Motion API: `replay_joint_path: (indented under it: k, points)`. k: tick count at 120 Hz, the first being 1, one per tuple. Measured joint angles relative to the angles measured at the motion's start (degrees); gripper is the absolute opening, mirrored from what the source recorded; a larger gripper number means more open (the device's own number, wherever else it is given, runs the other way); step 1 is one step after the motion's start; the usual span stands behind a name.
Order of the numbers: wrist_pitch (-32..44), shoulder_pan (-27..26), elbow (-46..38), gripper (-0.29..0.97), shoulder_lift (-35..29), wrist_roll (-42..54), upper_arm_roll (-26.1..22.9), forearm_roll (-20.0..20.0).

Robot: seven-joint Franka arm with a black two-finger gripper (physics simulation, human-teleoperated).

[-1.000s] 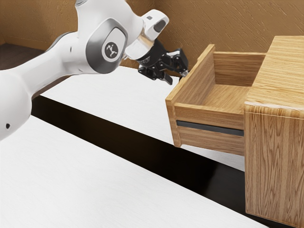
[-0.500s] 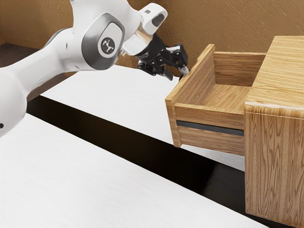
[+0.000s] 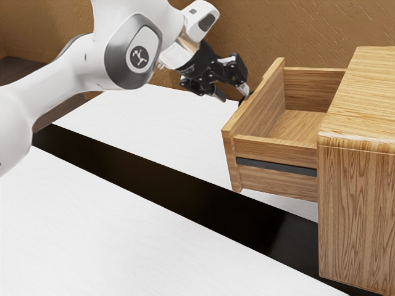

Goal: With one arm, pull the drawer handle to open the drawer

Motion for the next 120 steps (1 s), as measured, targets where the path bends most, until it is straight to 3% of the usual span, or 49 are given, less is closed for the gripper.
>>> replay_joint_path:
  k: [64,90,96,106,120]
  points:
    - [-0.2,0.0,0.2,0.34,-2.5,-0.1,-0.6,0.0]
    - [-1.8,0.6,0.3,0.34,-8.4,-0.4,-3.8,1.0]
    - [-2.5,2.6,0.3,0.34,-11.2,-0.6,-7.2,2.7]
    - [-3.7,12.4,-0.5,0.42,-16.9,-1.0,-21.8,9.1]
    - [-5.5,-0.1,-9.6,0.52,-17.6,-3.1,-39.5,13.8]
